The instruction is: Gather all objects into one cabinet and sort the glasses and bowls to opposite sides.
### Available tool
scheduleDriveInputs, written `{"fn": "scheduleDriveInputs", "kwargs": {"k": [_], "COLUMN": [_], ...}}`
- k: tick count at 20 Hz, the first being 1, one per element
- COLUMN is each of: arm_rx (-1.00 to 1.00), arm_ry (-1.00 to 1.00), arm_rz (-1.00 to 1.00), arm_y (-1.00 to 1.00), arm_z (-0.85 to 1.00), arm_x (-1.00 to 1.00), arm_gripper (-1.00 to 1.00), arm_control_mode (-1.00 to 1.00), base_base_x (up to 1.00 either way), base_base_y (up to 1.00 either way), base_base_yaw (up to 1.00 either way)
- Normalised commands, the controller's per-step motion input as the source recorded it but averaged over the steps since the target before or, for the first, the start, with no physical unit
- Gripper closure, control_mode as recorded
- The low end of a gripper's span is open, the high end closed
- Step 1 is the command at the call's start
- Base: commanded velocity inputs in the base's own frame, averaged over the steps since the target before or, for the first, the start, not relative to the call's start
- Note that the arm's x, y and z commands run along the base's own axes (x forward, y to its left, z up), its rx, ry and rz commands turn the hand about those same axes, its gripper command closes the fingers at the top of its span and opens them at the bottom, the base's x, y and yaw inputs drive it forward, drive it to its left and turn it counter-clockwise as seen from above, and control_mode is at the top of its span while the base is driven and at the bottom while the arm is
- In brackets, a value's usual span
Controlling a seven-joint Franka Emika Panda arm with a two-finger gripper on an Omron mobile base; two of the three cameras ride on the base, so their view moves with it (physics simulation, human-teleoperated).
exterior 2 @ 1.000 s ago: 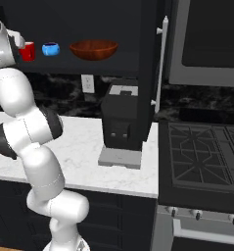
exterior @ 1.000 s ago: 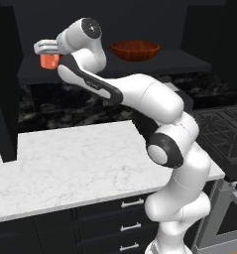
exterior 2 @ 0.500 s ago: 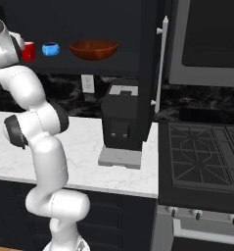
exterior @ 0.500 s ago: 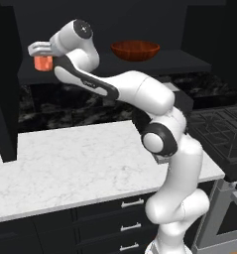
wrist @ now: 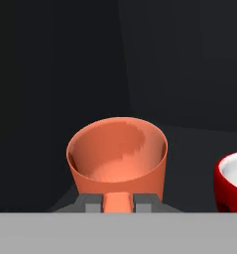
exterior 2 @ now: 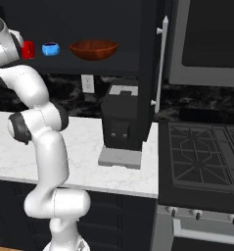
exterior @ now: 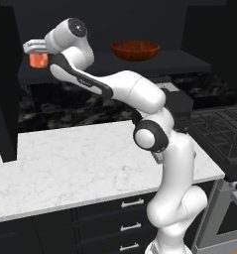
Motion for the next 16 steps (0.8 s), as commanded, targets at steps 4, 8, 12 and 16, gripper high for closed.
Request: {"fn": "scheduleDriveInputs", "kwargs": {"k": [4, 8, 12, 16], "arm_rx": [0.00, 0.00, 0.00, 0.00], "arm_ry": [0.00, 0.00, 0.00, 0.03], "arm_rz": [0.00, 0.00, 0.00, 0.00], "arm_y": [0.04, 0.00, 0.01, 0.49], "arm_z": [-0.01, 0.00, -0.03, -0.27], "arm_x": [0.17, 0.00, 0.00, -0.04], "arm_gripper": [1.00, 1.00, 1.00, -1.00], "arm_control_mode": [-1.00, -1.00, -1.00, -1.00], "base_base_x": [0.00, 0.00, 0.00, 0.00], "base_base_y": [0.00, 0.00, 0.00, 0.00], "base_base_yaw": [0.00, 0.00, 0.00, 0.00]}}
